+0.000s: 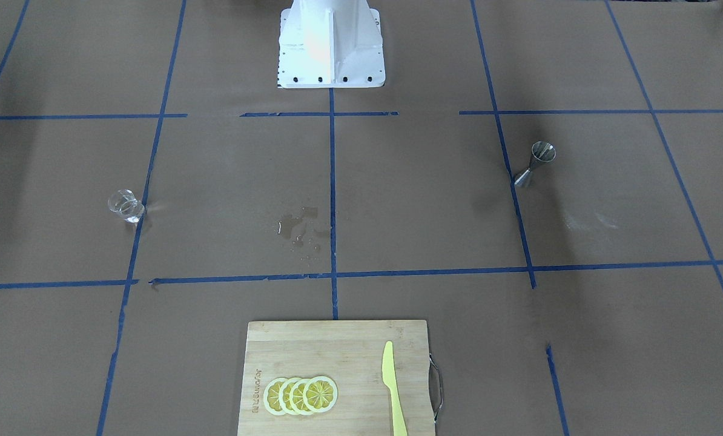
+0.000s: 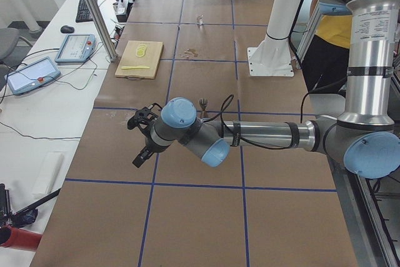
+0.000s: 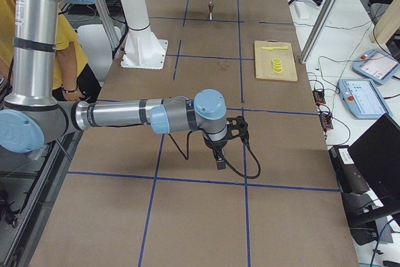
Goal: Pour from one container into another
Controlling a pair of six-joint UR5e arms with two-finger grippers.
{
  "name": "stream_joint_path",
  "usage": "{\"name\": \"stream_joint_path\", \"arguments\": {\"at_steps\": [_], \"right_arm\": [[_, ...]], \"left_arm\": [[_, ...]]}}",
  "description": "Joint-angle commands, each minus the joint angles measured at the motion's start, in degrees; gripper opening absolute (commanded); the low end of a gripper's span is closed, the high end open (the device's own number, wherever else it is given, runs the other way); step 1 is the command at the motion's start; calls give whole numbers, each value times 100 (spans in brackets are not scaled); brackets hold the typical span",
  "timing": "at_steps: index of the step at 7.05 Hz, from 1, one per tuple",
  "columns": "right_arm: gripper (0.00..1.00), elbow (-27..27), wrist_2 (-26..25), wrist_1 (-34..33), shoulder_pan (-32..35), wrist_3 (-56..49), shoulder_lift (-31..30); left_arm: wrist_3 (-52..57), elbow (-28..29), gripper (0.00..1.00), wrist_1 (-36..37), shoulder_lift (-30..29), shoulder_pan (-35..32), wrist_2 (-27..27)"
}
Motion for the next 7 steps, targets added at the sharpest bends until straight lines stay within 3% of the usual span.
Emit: {"name": "stream_joint_path", "arguments": {"at_steps": [1,3,5,7], "right_arm": [[100,-16,150,12,-1,30,95],[100,10,133,56,-10,-49,122],[100,-7,124,214,-10,-14,87],[100,-7,124,214,-10,12,51]], "left_arm": [[-61,-65,100,-545,-82,17,-295],[-288,-83,100,-1609,-74,366,-296],[-1126,-484,100,-1630,-135,1035,-44],[-3190,-1415,100,-1639,-109,2095,1165]]}}
